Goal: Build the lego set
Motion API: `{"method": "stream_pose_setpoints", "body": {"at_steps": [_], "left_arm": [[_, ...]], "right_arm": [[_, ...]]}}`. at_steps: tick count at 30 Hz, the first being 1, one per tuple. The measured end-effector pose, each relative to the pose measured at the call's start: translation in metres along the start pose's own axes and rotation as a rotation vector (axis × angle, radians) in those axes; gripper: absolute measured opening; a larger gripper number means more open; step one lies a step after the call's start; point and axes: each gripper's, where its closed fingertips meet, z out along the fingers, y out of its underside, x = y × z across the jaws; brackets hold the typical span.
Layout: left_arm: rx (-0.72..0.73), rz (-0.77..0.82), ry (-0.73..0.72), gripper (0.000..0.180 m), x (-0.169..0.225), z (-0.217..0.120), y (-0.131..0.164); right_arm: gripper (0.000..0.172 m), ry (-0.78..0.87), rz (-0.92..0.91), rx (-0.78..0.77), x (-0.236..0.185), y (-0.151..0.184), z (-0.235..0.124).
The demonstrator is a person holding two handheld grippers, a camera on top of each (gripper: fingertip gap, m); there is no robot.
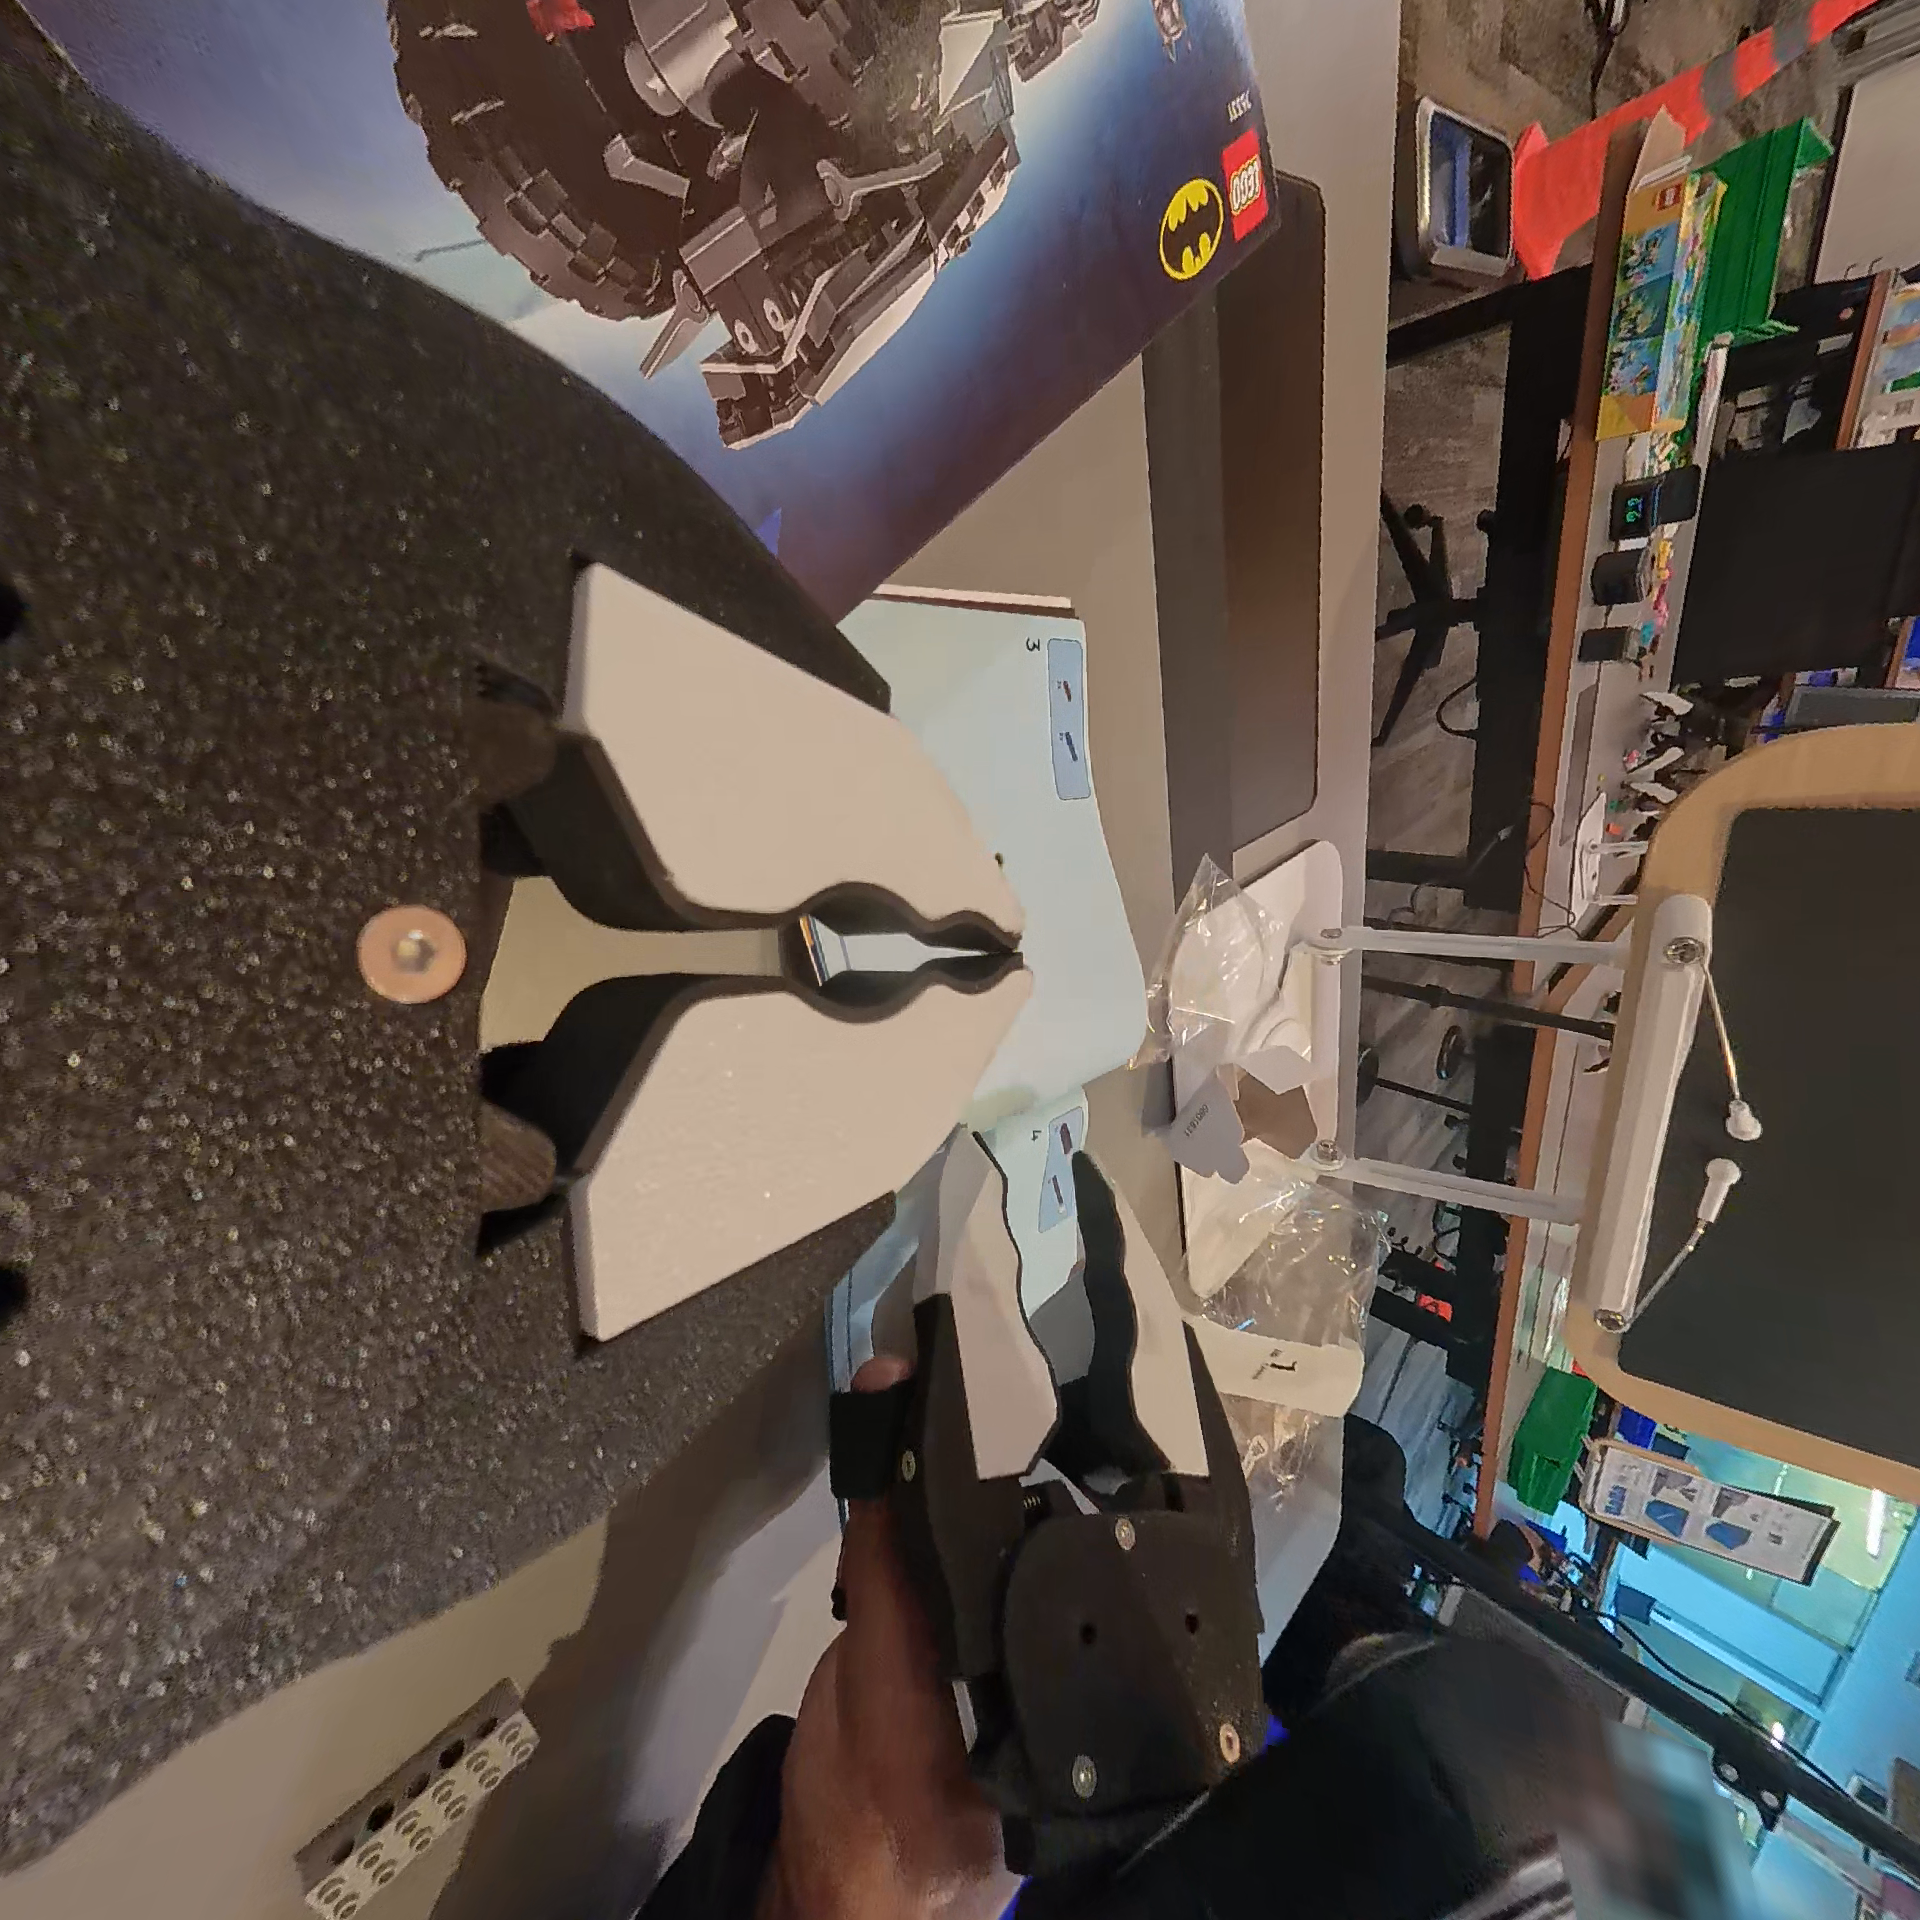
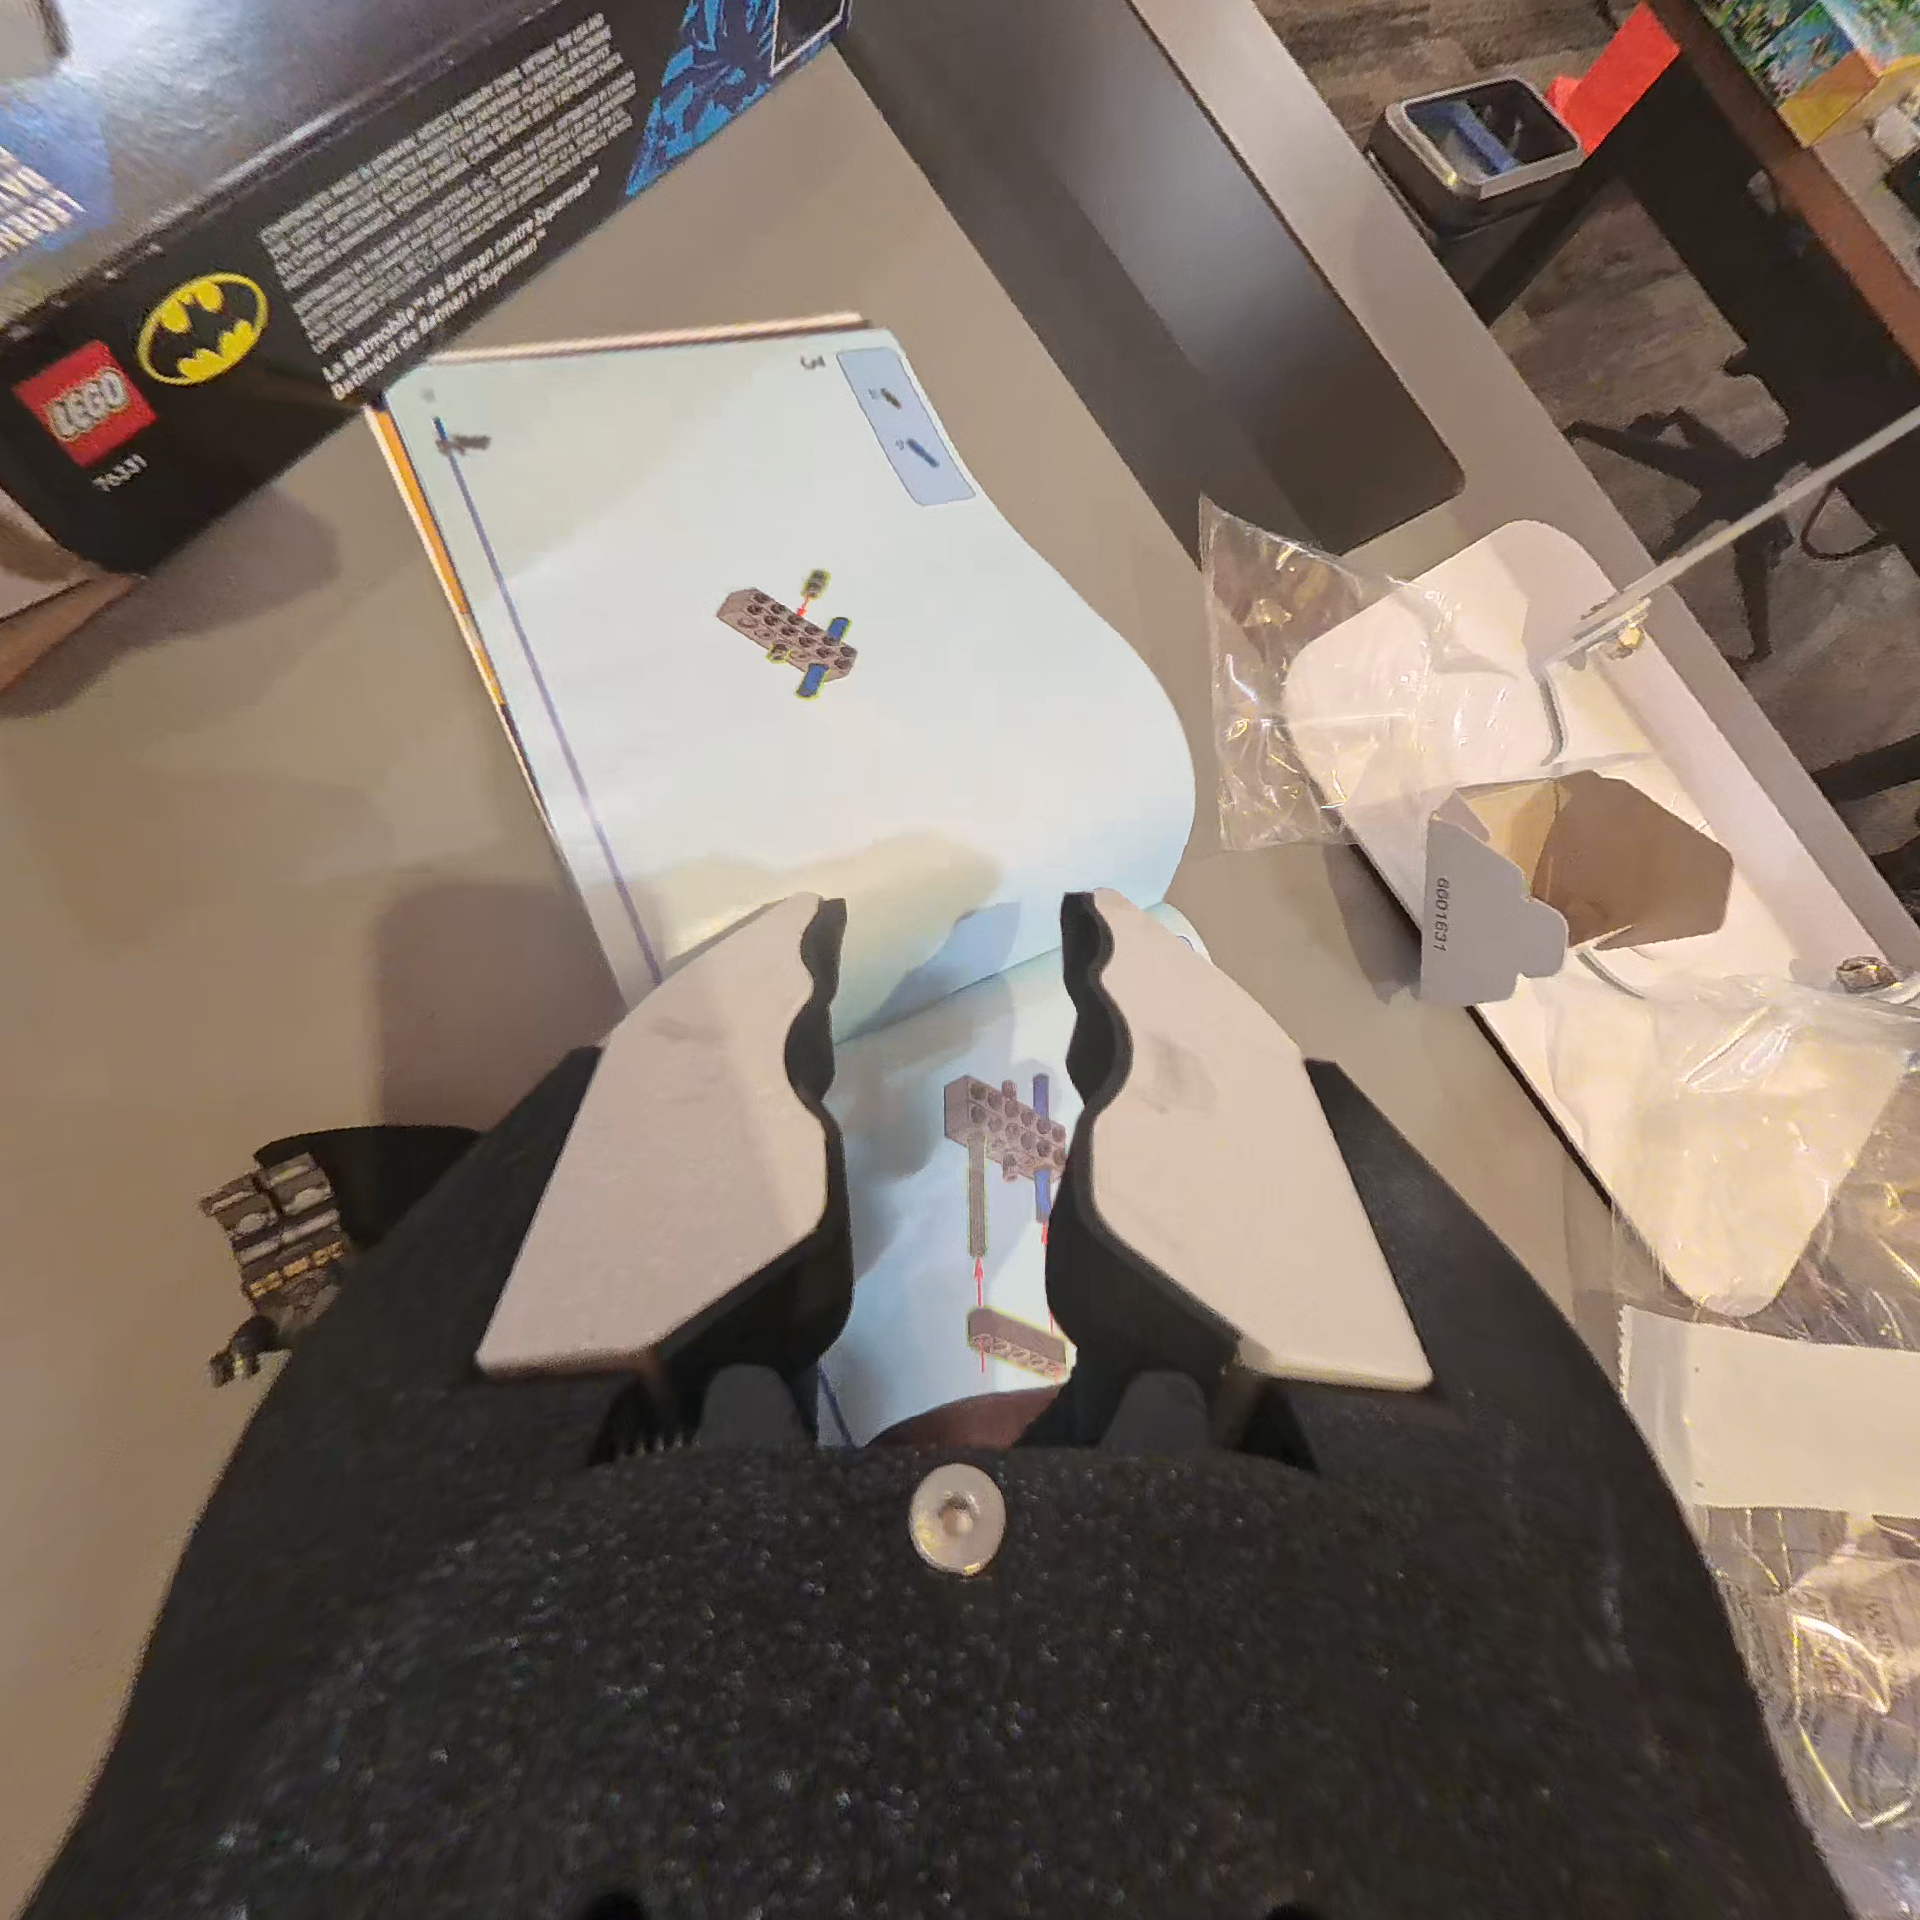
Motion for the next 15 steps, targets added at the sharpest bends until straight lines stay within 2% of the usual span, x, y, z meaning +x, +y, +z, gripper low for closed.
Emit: {"method": "stream_pose_setpoints", "body": {"at_steps": [6, 15], "left_arm": [[0.006, 0.020, 0.016, 0.001, 0.006, 0.002, 0.002], [-0.038, 0.040, 0.021, 0.002, 0.013, 0.007, 0.013]], "right_arm": [[0.042, 0.002, 0.043, 0.067, -0.001, 0.005, -0.027], [0.040, -0.024, 0.123, 0.051, -0.011, 0.060, -0.062]]}}
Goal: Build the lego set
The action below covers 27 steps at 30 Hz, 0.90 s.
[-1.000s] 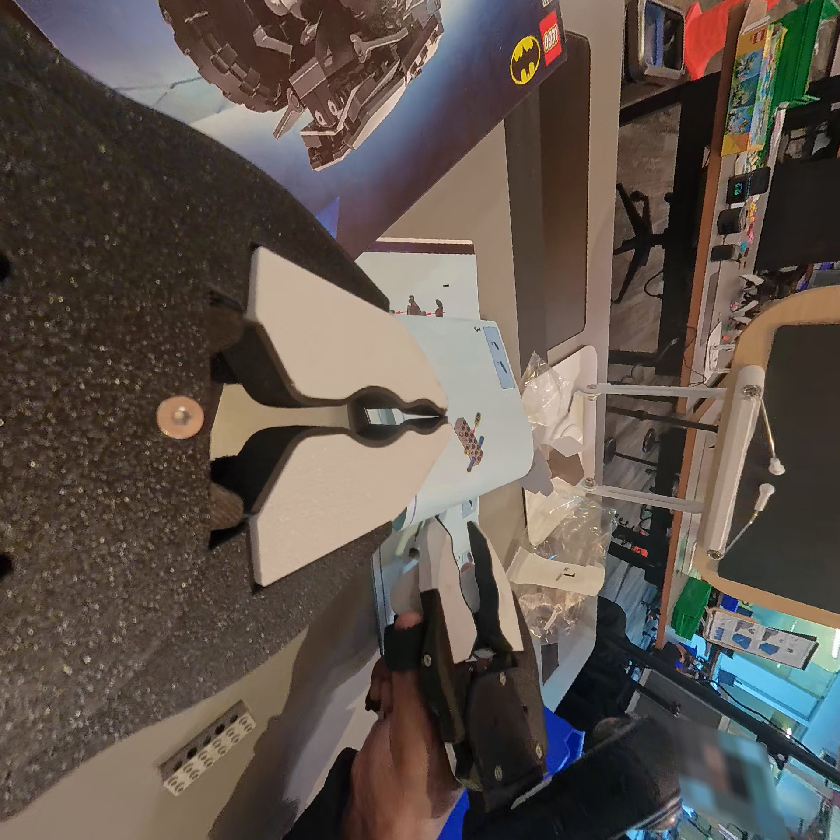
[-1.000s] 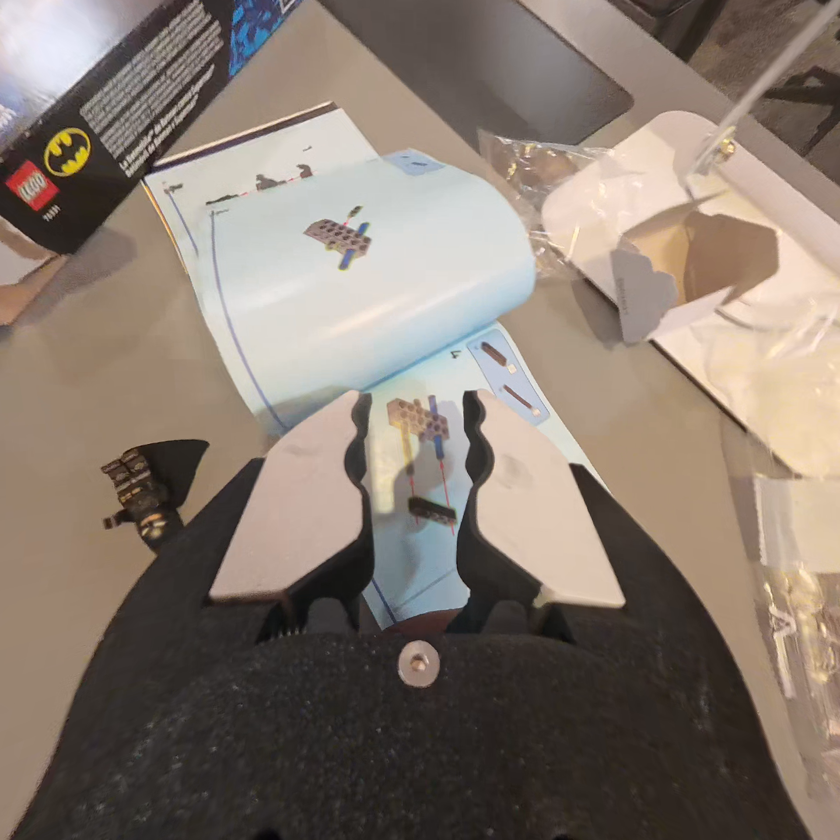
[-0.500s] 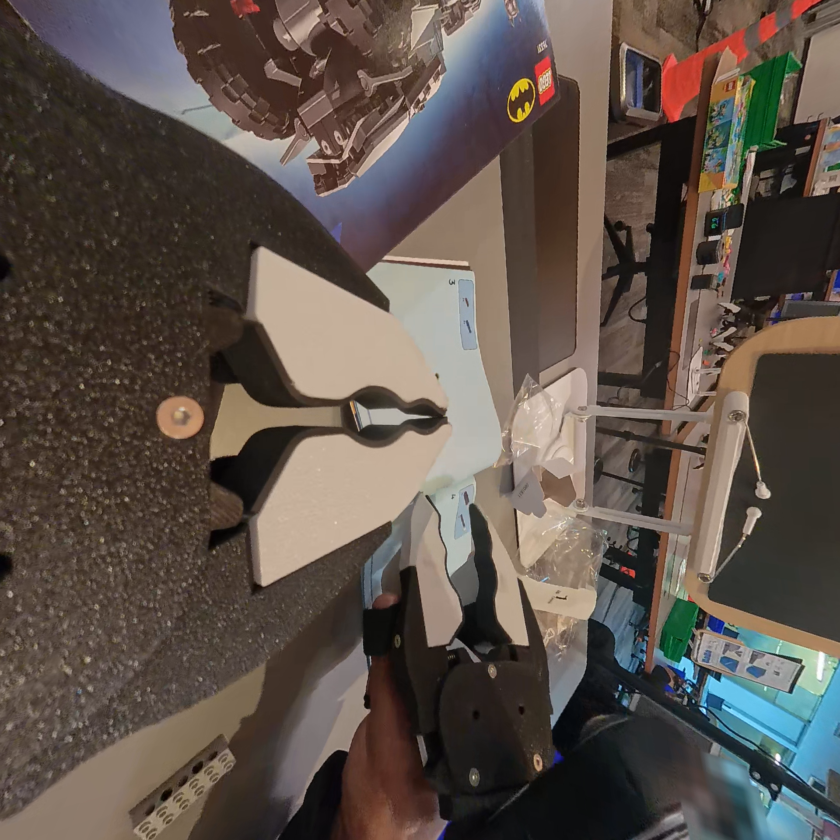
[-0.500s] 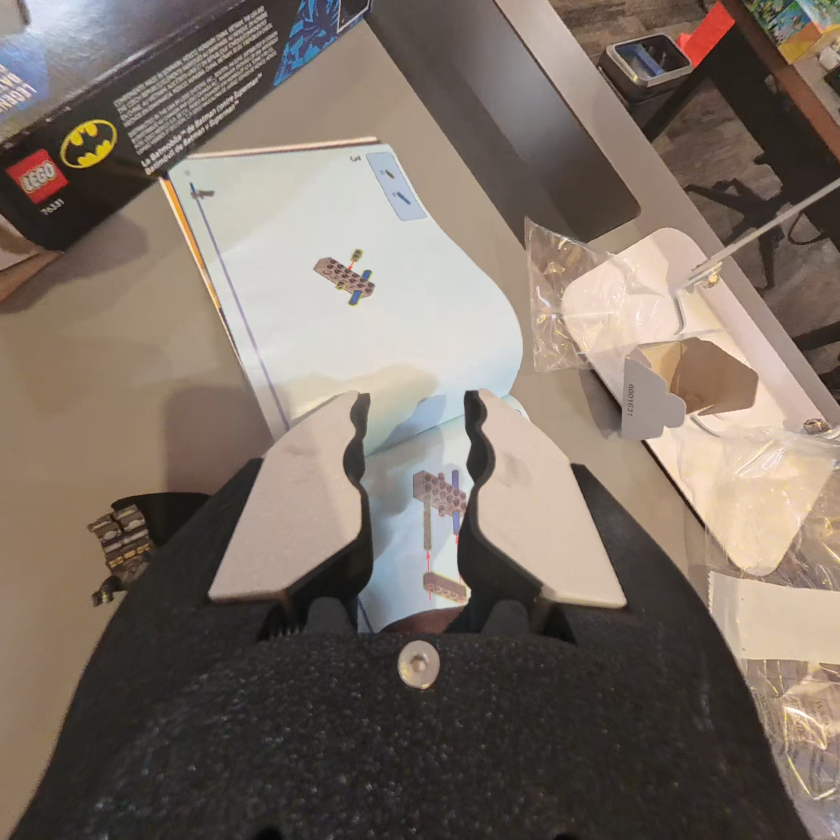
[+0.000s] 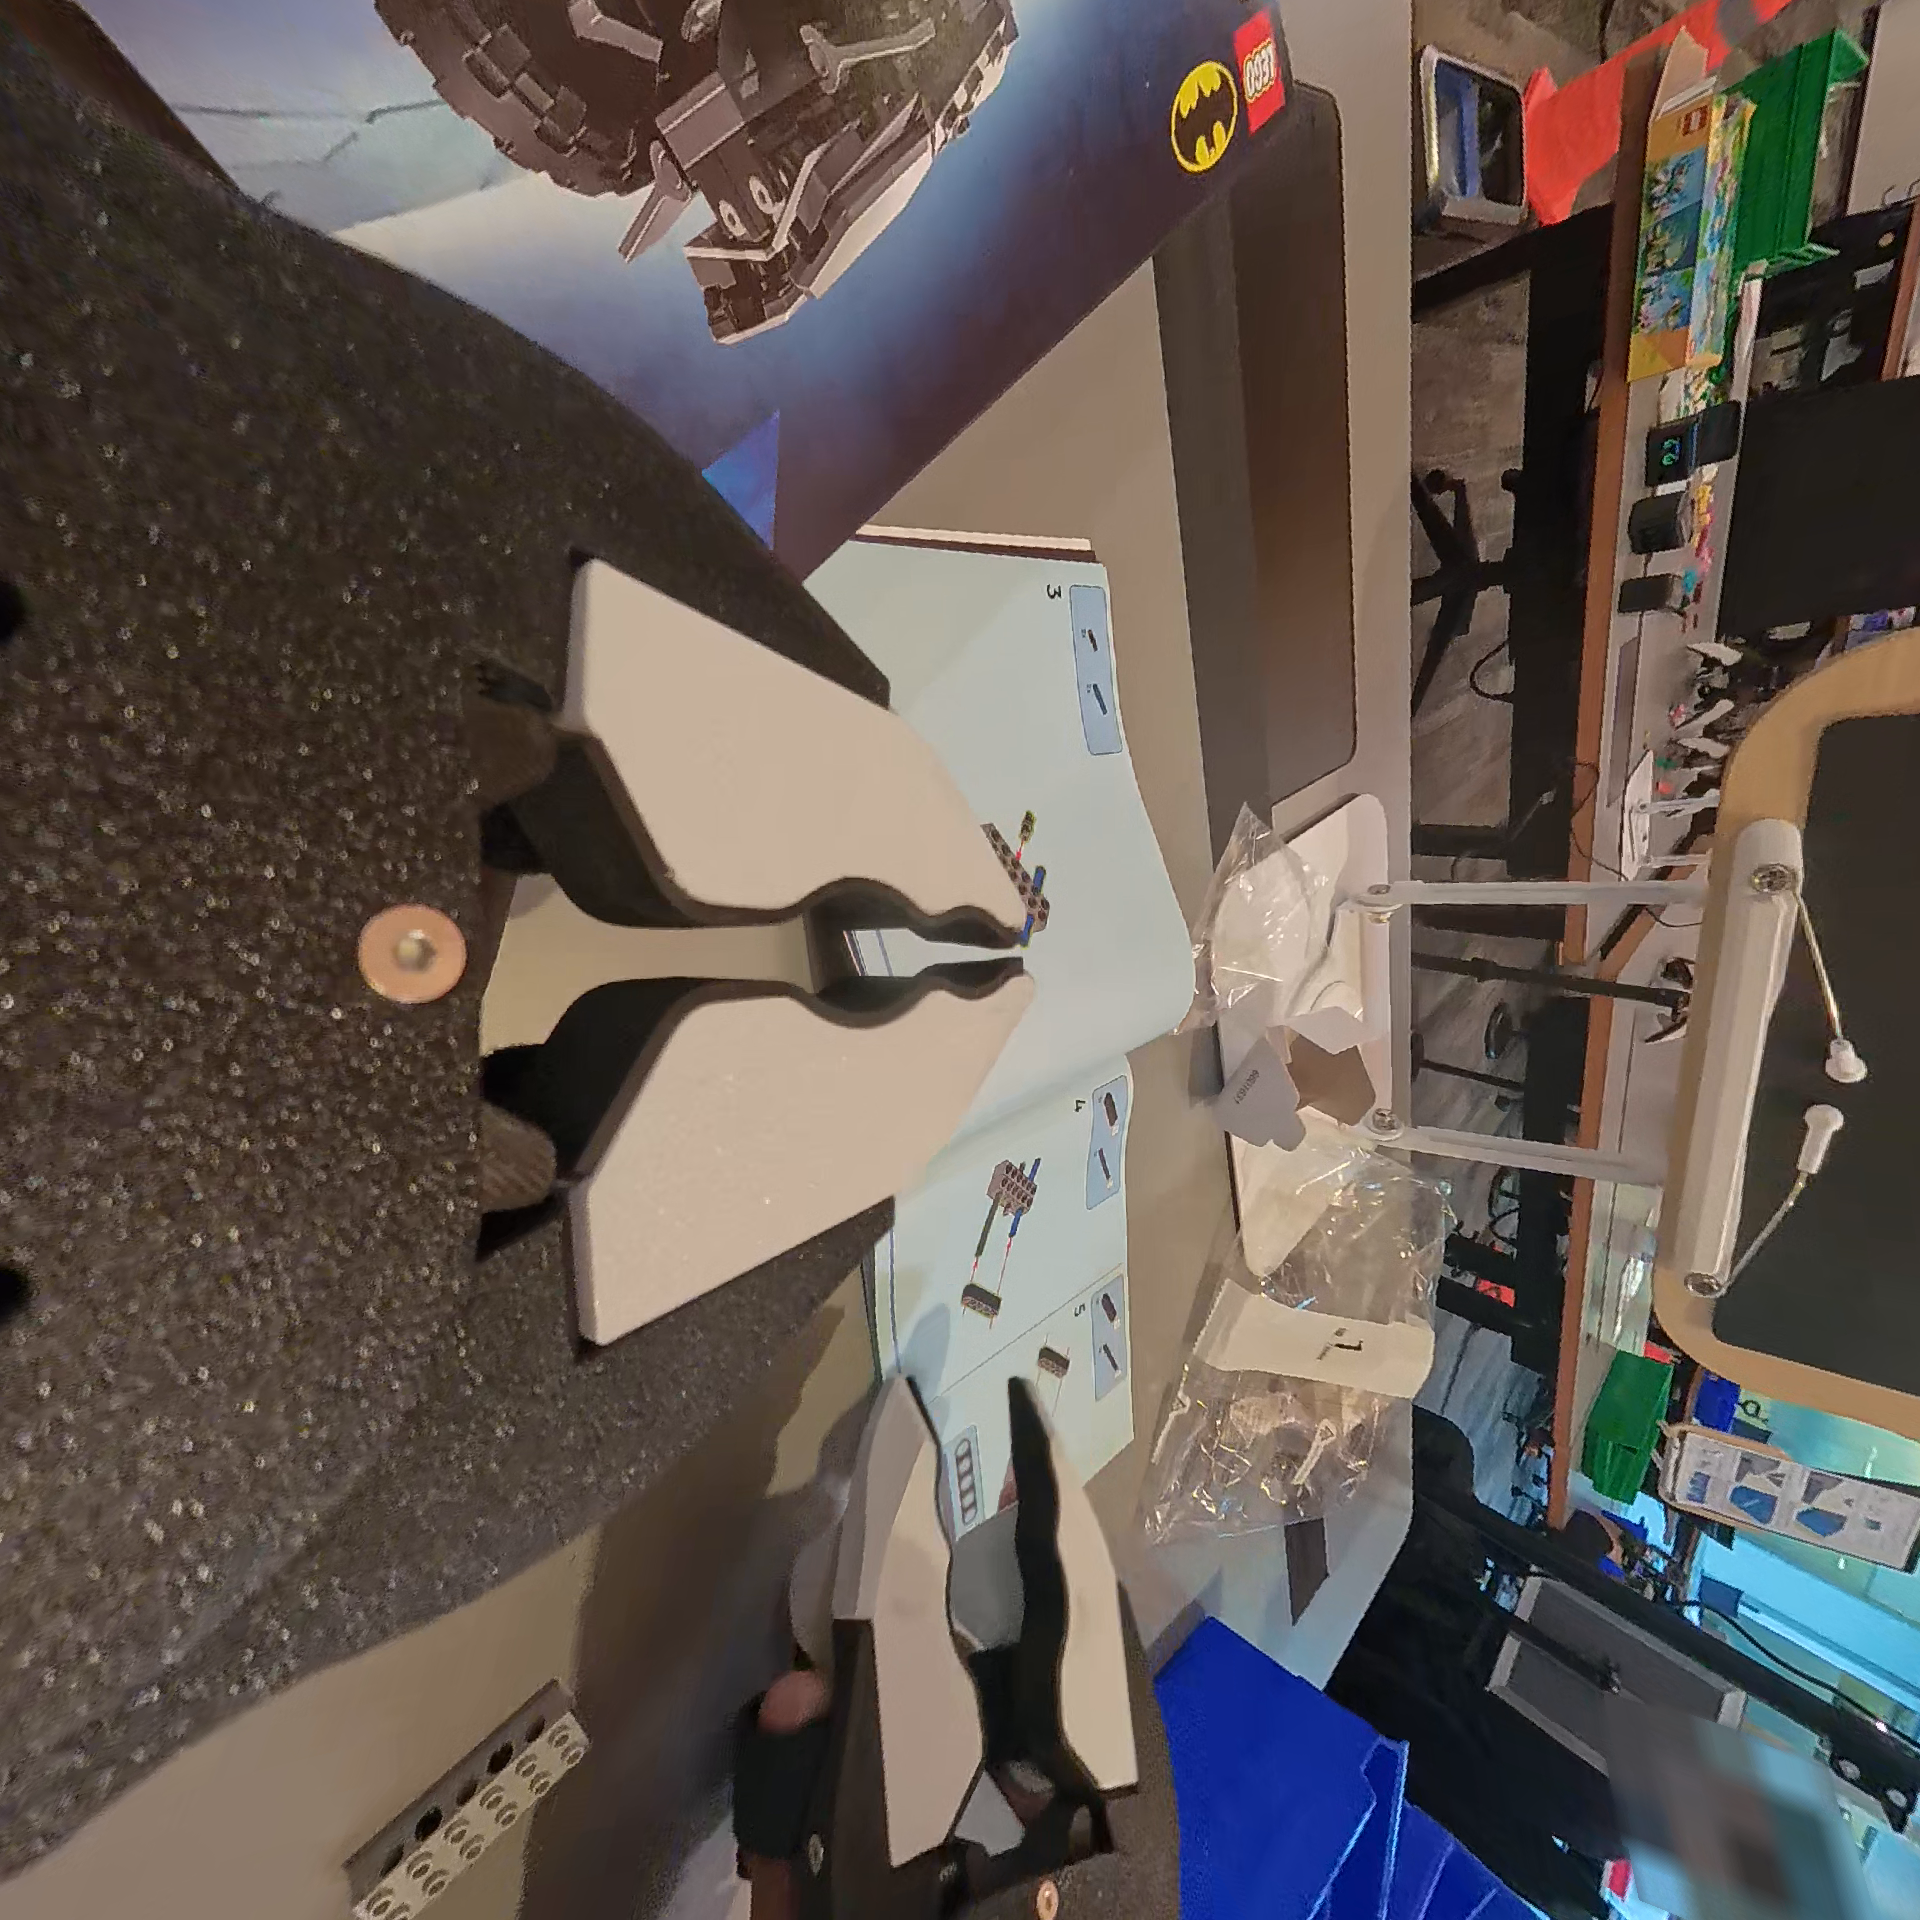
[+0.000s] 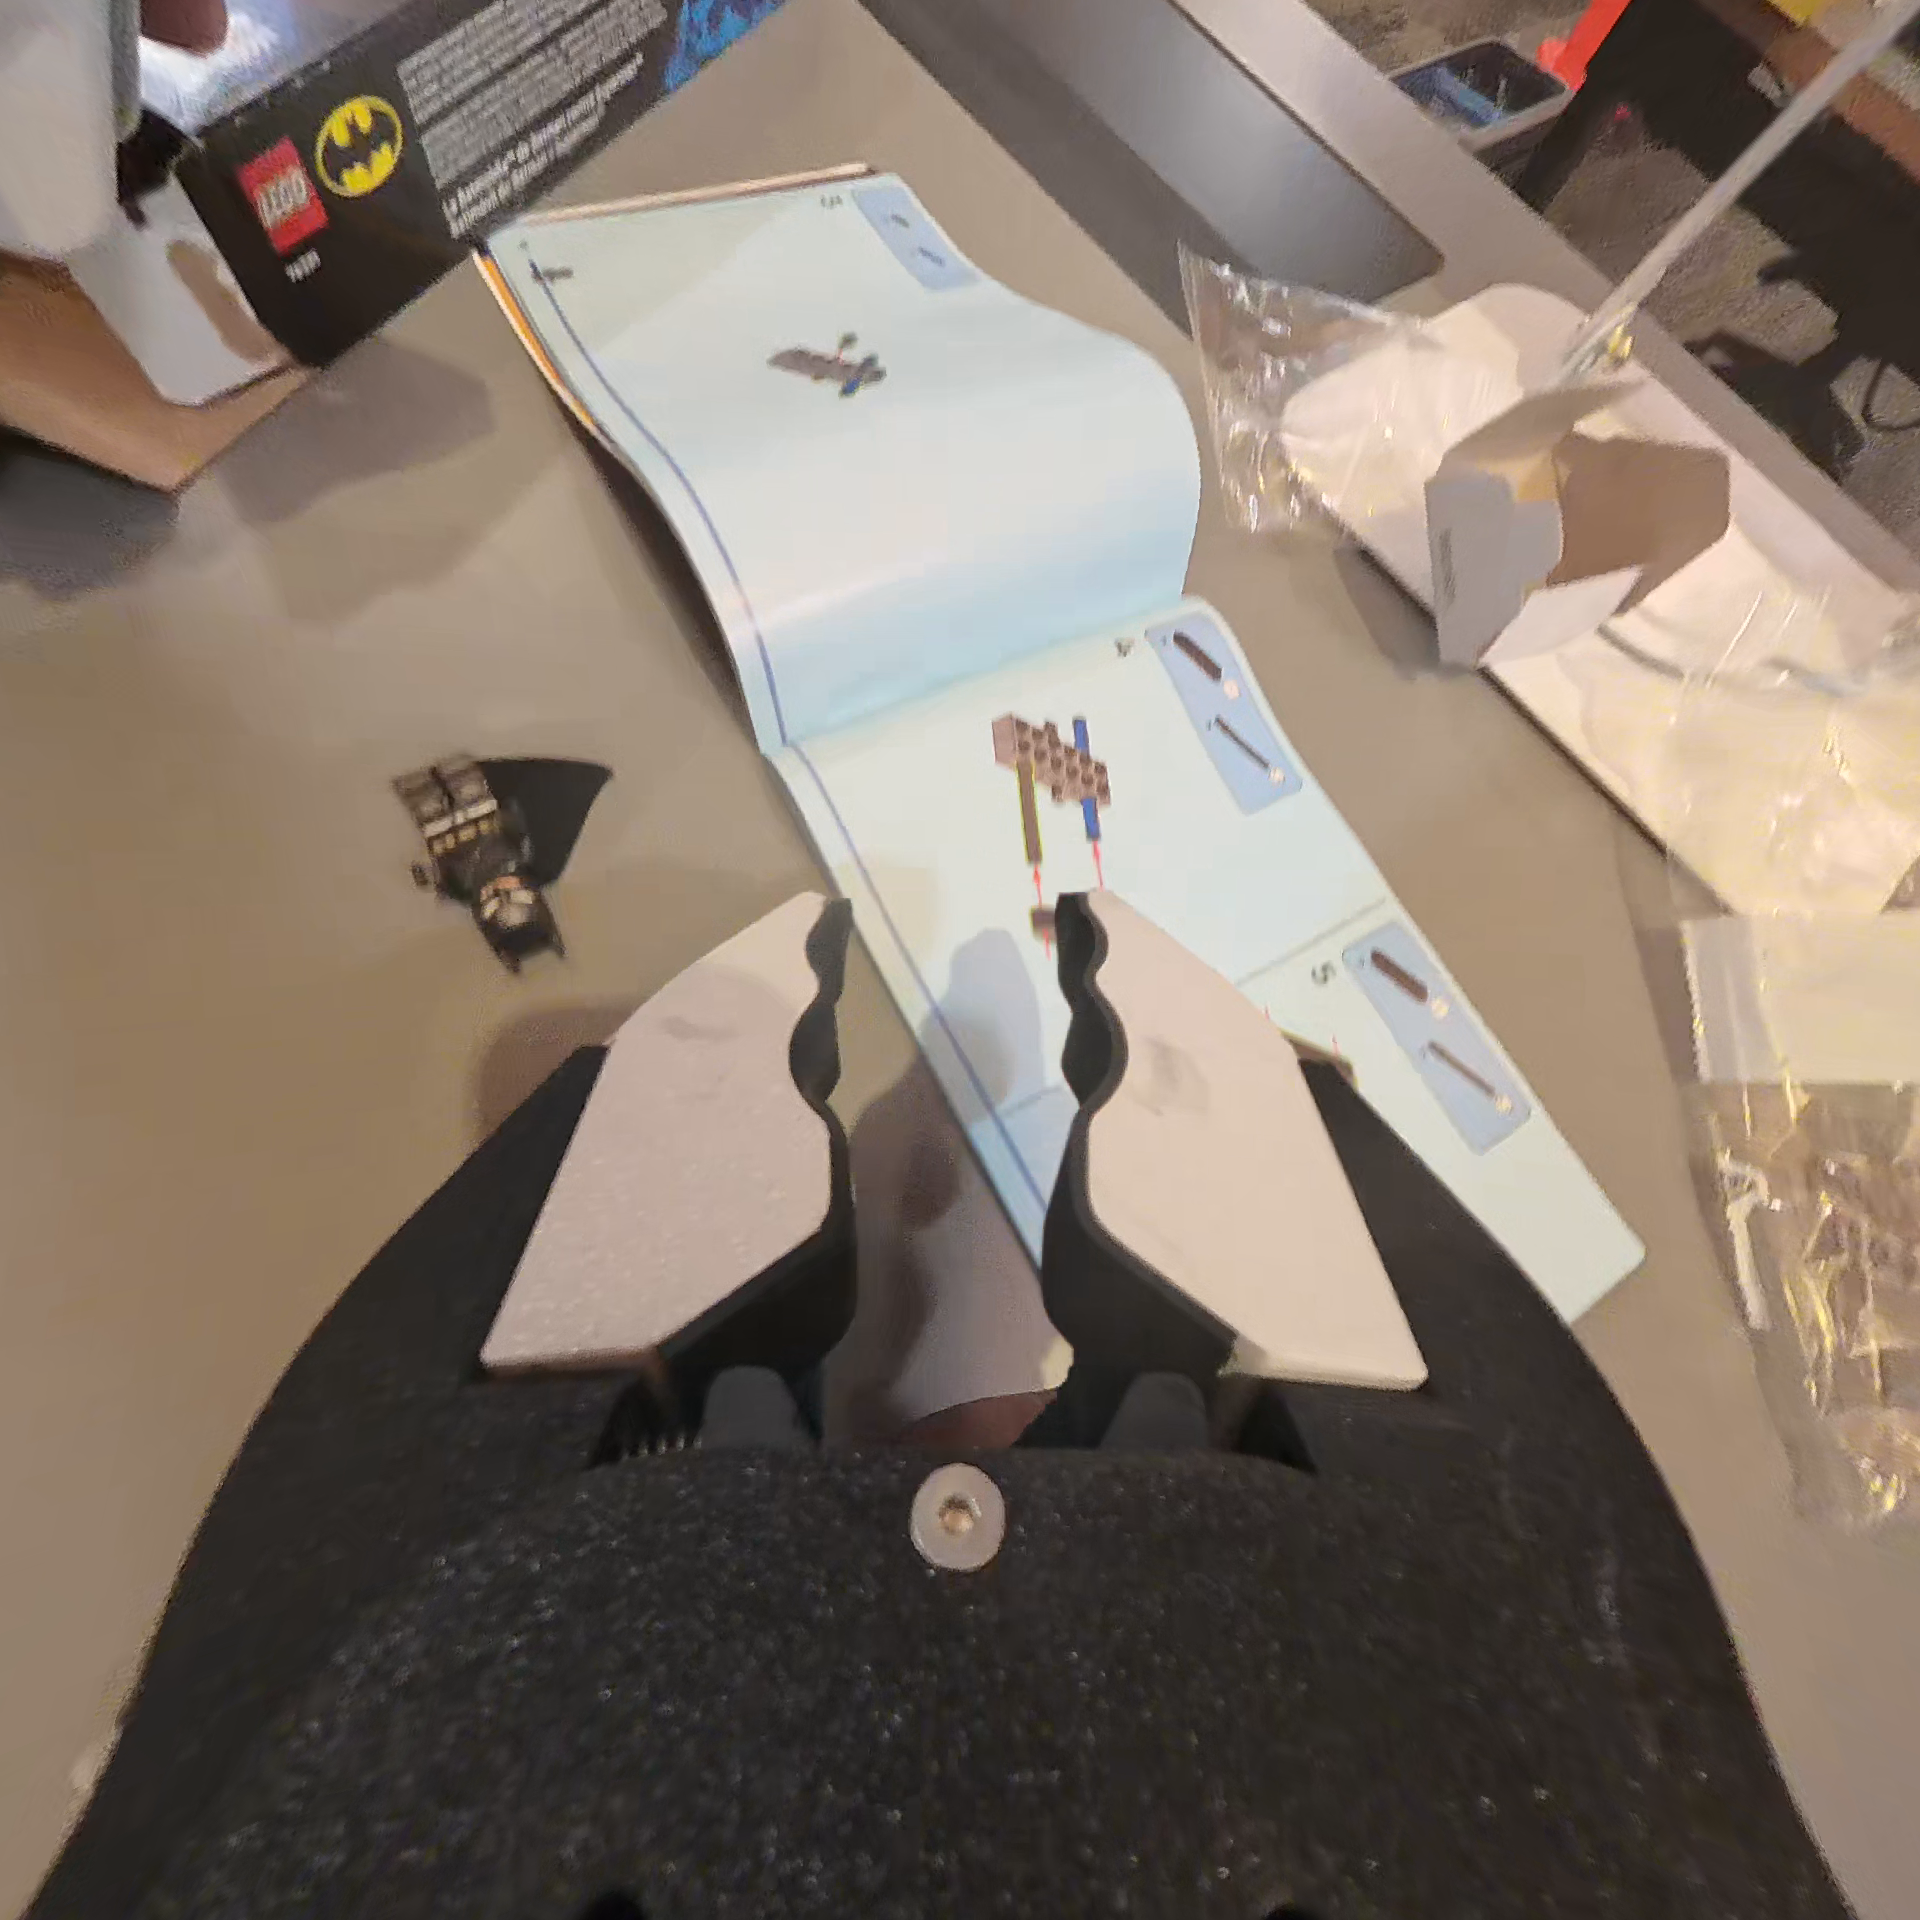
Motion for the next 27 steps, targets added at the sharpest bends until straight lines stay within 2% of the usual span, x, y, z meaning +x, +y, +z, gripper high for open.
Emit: {"method": "stream_pose_setpoints", "body": {"at_steps": [5, 8, 16, 22, 27], "left_arm": [[0.026, -0.003, 0.055, 0.003, 0.014, -0.002, -0.006], [0.035, 0.001, 0.114, 0.003, 0.028, -0.001, -0.006], [-0.067, -0.013, 0.295, 0.003, 0.072, 0.008, 0.020], [-0.149, -0.025, 0.312, 0.004, 0.079, 0.015, 0.039], [-0.170, -0.036, 0.293, 0.004, 0.072, 0.015, 0.041]], "right_arm": [[0.039, -0.034, 0.041, -0.010, -0.003, 0.023, -0.012], [0.038, -0.047, 0.040, 0.004, -0.005, 0.024, -0.017], [0.038, -0.108, 0.031, -0.029, -0.012, 0.028, -0.013], [0.039, -0.146, 0.024, -0.059, -0.017, 0.031, -0.011], [0.039, -0.154, 0.015, -0.067, -0.019, 0.032, -0.010]]}}
